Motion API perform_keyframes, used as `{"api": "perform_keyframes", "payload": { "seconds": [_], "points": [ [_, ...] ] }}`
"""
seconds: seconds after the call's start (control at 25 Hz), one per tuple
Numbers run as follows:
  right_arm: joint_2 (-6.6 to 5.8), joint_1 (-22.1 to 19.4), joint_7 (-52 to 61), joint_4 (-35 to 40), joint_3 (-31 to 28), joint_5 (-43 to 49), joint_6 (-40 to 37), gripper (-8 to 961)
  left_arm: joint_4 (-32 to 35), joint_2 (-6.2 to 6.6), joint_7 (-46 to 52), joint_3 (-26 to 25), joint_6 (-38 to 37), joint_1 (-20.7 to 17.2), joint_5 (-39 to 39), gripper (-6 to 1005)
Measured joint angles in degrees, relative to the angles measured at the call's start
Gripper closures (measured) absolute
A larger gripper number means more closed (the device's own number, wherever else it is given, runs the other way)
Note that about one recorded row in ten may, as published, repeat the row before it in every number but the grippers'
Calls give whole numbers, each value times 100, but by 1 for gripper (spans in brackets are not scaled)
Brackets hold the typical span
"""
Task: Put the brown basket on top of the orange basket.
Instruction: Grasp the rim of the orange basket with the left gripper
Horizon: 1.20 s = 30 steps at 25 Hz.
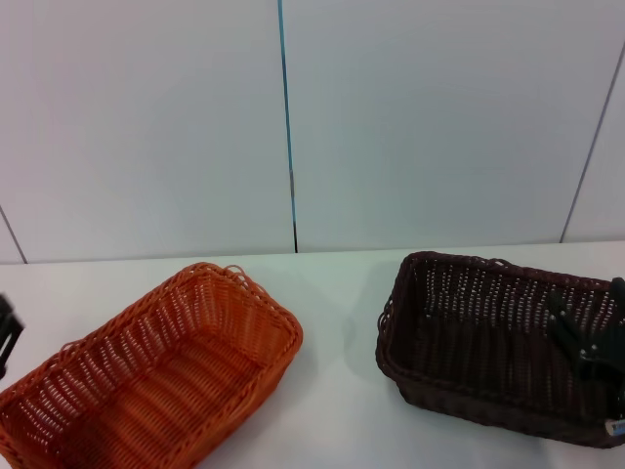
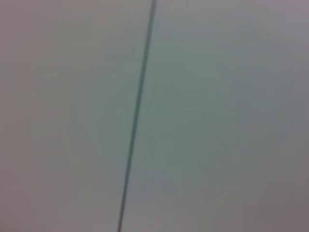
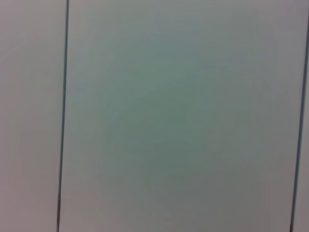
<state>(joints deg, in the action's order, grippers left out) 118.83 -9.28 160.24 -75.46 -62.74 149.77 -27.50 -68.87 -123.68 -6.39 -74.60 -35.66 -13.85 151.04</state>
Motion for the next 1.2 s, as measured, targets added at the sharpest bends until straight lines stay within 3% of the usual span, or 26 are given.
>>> {"api": "perform_keyframes", "payload": {
  "seconds": [0.2, 0.24, 0.32, 0.36, 0.44, 0.6, 0.64, 0.76, 0.88, 0.92, 0.96, 1.2],
  "points": [
    [0, 45, -28, 36, 8, 0, 6, 266, -1533, -18, -437, -278, 1822, -311, -32, 93],
    [0, 48, -29, 48, 8, 0, 7, 266, -1533, -18, -437, -278, 1822, -311, -32, 93],
    [-1, 50, -29, 72, 6, 0, 8, 266, -2351, -22, -429, -628, 3040, -365, -47, 93],
    [0, 51, -28, 80, 1, 0, 8, 266, -2845, -22, -409, -907, 4004, -306, -53, 93],
    [0, 59, -28, 93, -29, 0, 8, 266, -3279, -24, -304, -1257, 4957, -188, -51, 93],
    [0, 84, -29, 94, -65, 0, 9, 266, -3959, -14, 57, -2479, 7236, 497, 6, 94],
    [-1, 95, -29, 98, -77, -1, 10, 266, -4024, -10, 81, -2733, 7648, 662, 8, 94],
    [0, 147, -29, 113, -111, 0, 35, 267, -3883, -5, 112, -3956, 9619, 1656, 80, 94],
    [-1, 195, -33, 119, -161, 0, 110, 267, -3586, 14, 85, -4759, 10776, 2391, 277, 94],
    [0, 213, -33, 119, -173, 0, 128, 267, -3586, 14, 85, -4759, 10776, 2391, 277, 94],
    [-1, 229, -33, 122, -188, -1, 156, 267, -3331, 22, 2, -5127, 11364, 2825, 684, 94],
    [0, 308, -36, 186, -237, 0, 285, 267, -2930, 35, -19, -5146, 11836, 3156, 1234, 95]
  ]
}}
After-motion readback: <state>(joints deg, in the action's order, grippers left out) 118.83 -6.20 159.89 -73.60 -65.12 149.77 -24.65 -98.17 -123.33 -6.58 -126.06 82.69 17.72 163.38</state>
